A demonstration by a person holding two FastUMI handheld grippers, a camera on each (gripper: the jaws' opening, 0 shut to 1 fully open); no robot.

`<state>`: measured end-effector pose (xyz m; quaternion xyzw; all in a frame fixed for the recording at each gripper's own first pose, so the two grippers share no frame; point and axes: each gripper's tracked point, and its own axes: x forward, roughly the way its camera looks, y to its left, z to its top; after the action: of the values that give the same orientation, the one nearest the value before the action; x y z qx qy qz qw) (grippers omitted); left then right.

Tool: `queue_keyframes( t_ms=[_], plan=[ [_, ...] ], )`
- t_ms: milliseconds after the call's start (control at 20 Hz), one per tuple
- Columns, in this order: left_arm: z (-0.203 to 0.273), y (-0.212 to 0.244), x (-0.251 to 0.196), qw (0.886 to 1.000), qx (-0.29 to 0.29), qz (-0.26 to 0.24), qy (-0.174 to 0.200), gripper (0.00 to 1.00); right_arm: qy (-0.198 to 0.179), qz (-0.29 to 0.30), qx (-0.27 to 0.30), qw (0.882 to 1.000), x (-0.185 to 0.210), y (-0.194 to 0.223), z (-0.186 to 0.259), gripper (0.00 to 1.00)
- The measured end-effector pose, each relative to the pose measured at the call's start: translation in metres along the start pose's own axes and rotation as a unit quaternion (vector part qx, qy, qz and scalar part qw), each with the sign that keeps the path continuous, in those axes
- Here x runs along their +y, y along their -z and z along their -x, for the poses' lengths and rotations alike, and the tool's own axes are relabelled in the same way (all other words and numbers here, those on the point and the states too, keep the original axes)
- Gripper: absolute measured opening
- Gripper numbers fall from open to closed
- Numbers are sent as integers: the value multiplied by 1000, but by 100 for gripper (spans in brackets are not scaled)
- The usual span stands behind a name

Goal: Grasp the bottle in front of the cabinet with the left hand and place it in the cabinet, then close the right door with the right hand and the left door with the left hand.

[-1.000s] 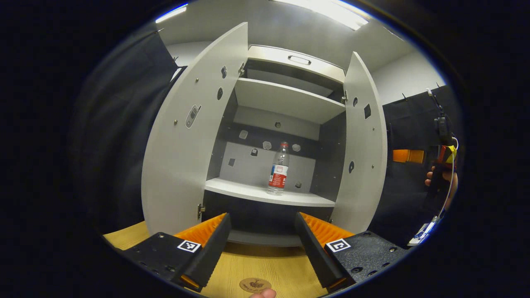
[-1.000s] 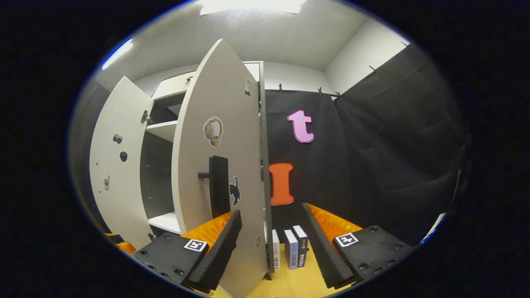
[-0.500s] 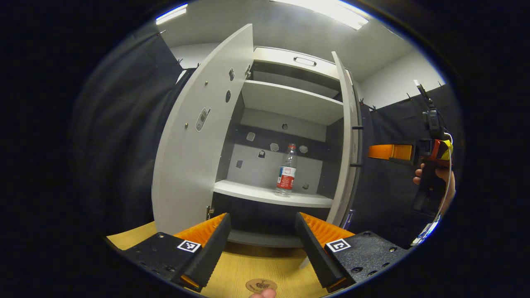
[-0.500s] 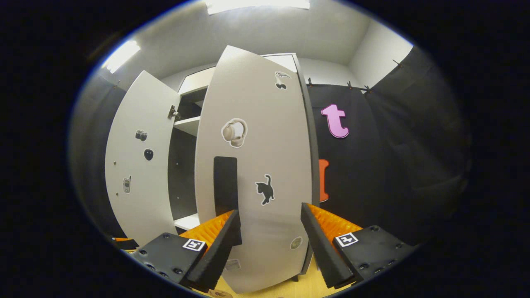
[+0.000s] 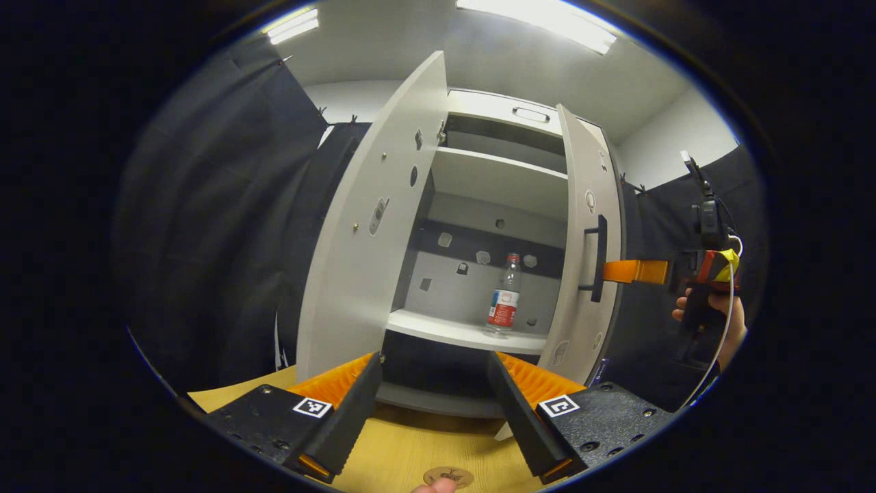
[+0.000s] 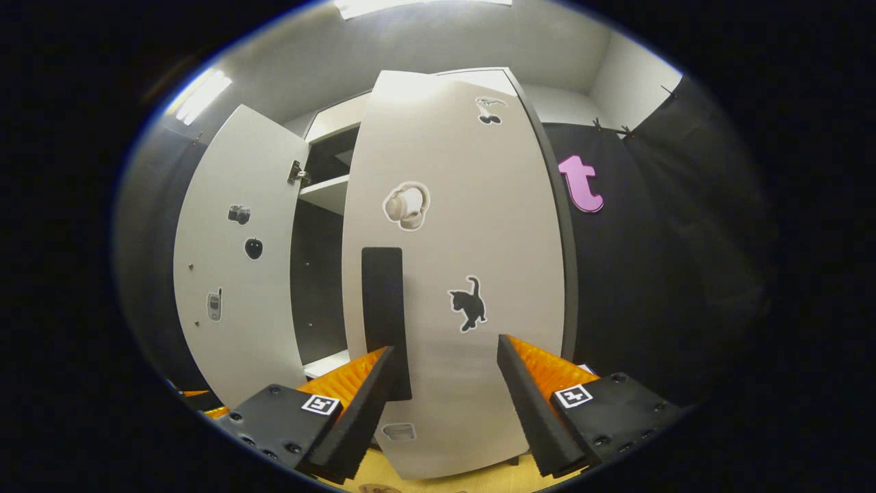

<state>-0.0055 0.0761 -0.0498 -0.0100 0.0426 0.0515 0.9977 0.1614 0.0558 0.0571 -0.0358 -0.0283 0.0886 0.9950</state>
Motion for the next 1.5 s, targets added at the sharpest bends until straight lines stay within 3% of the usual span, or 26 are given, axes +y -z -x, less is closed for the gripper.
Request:
queue_keyframes(
  t_ms=[250, 450, 600, 750, 800, 850, 900, 1200, 1500],
  plan=[
    [13, -30, 54, 996, -33, 3, -79, 94, 1, 10, 8, 1000, 8, 6, -23, 97],
    [26, -60, 106, 986, -67, -5, -153, 97, 4, 6, 11, 1000, 13, 10, -42, 98],
    [29, -84, 142, 978, -89, -5, -190, 92, 3, -7, 11, 1000, 14, 12, -50, 97],
    [21, -100, 178, 970, -86, -11, -228, 94, 11, -20, 15, 1000, 11, 13, -48, 98],
    [13, -102, 187, 970, -80, -10, -231, 97, 11, -25, 14, 1000, 12, 12, -43, 98],
    [4, -105, 194, 970, -77, -10, -230, 92, 7, -27, 15, 1000, 14, 13, -35, 98],
    [-5, -109, 199, 971, -78, -13, -227, 95, 4, -27, 15, 1000, 17, 14, -25, 98],
    [-71, -144, 203, 977, -92, -52, -187, 94, 25, 6, 24, 999, 21, 36, 37, 98],
    [-90, -145, 195, 978, -100, -68, -167, 94, 31, -22, 27, 999, 15, 50, 89, 98]
  ],
)
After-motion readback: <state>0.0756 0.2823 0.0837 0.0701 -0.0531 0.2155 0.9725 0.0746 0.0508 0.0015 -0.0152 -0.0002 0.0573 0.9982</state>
